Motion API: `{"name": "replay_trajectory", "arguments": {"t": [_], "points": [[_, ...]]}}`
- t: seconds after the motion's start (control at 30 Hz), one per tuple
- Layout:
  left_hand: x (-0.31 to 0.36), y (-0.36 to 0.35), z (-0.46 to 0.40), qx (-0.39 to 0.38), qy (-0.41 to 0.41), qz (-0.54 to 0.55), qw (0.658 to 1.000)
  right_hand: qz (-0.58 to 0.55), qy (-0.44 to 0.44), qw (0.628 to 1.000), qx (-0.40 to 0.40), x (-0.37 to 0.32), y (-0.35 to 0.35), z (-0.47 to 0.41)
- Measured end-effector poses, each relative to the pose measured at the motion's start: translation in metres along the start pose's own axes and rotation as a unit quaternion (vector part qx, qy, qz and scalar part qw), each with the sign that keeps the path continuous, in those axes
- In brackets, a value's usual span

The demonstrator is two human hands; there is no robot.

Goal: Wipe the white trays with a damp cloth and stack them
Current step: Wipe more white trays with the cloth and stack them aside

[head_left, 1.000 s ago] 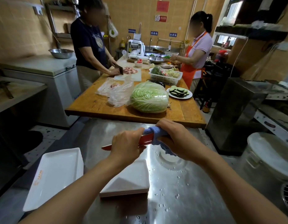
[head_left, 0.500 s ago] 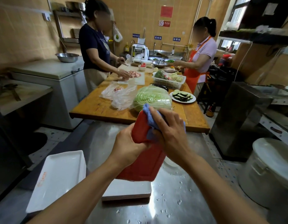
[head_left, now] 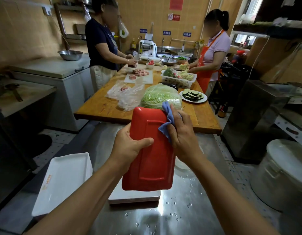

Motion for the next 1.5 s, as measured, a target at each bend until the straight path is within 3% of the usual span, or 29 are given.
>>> {"name": "replay_trajectory", "arguments": {"t": [0.17, 0.33, 0.47, 0.57, 0.7, 0.77, 0.87, 0.97, 1.03, 1.1, 1.33, 1.5], "points": [[-0.008, -0.002, -0.005, 0.033, 0.030, 0.083, 0.996, -0.057, -0.079, 0.995, 0.027, 0.003, -0.012, 0.019], [-0.003, 0.012, -0.017, 0.088, 0.035, 0.159, 0.983, -0.062, -0.128, 0.990, -0.017, -0.003, -0.028, 0.060], [-0.013, 0.006, -0.018, 0.092, 0.043, 0.199, 0.975, -0.181, -0.197, 0.963, 0.016, 0.017, -0.019, 0.063], [-0.023, 0.002, -0.021, 0.078, 0.065, 0.186, 0.977, -0.268, -0.208, 0.940, 0.040, 0.025, -0.011, 0.057], [-0.028, 0.000, -0.026, 0.028, 0.105, 0.100, 0.989, -0.301, -0.193, 0.932, 0.053, 0.031, -0.005, 0.053], [-0.018, 0.015, -0.029, 0.056, 0.083, 0.040, 0.994, -0.290, -0.174, 0.940, 0.031, 0.032, 0.000, 0.051], [0.022, 0.031, -0.032, 0.097, -0.007, -0.181, 0.979, -0.276, -0.151, 0.949, -0.028, 0.034, 0.004, 0.050], [0.036, 0.003, -0.037, -0.037, -0.022, -0.306, 0.951, -0.272, -0.135, 0.949, -0.084, 0.034, 0.007, 0.047], [0.029, -0.009, -0.035, -0.118, 0.027, -0.306, 0.944, -0.272, -0.125, 0.948, -0.104, 0.034, 0.011, 0.043], [0.027, -0.012, -0.032, -0.138, 0.041, -0.280, 0.949, -0.269, -0.118, 0.949, -0.118, 0.035, 0.014, 0.040], [0.025, -0.013, -0.019, -0.091, 0.035, -0.147, 0.984, -0.044, 0.007, 0.993, -0.111, 0.003, 0.016, 0.007], [0.023, -0.009, -0.015, -0.053, 0.025, -0.107, 0.992, 0.085, 0.079, 0.990, -0.085, -0.023, -0.003, -0.007]]}}
Point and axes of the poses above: each hand's wrist, its own z-axis away from the middle knuckle, its own y-axis out of the back of the hand, x = y × z, the point moved 10 cm from there along -z, towards the middle knuckle, and after that the axes turned 13 degrees about y, right-handed, at the moved point
